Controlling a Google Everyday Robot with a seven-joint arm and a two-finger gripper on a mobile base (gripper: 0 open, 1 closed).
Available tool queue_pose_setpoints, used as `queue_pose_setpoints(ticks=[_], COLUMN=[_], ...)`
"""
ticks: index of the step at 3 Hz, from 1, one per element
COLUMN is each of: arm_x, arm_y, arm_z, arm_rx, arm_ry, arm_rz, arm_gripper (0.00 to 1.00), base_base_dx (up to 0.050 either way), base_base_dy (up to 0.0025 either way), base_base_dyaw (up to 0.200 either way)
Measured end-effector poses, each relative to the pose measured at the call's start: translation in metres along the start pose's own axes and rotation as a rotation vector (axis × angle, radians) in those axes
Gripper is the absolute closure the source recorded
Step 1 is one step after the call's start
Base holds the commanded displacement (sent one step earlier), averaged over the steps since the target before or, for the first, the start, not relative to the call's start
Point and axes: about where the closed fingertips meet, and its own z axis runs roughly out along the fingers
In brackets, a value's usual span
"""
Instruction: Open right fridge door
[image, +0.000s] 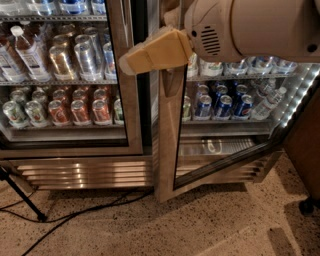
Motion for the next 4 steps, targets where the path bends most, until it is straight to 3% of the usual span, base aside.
queue_pose_setpoints(ticks=[4], arm_x=[0.0043], arm_y=[0.0035], arm_z=[-0.009], arm_rx=[0.028], arm_ry=[0.034], arm_rz=[0.008], arm_gripper=[0.0], base_base_dx=[0.0], base_base_dy=[0.0], base_base_dyaw=[0.0])
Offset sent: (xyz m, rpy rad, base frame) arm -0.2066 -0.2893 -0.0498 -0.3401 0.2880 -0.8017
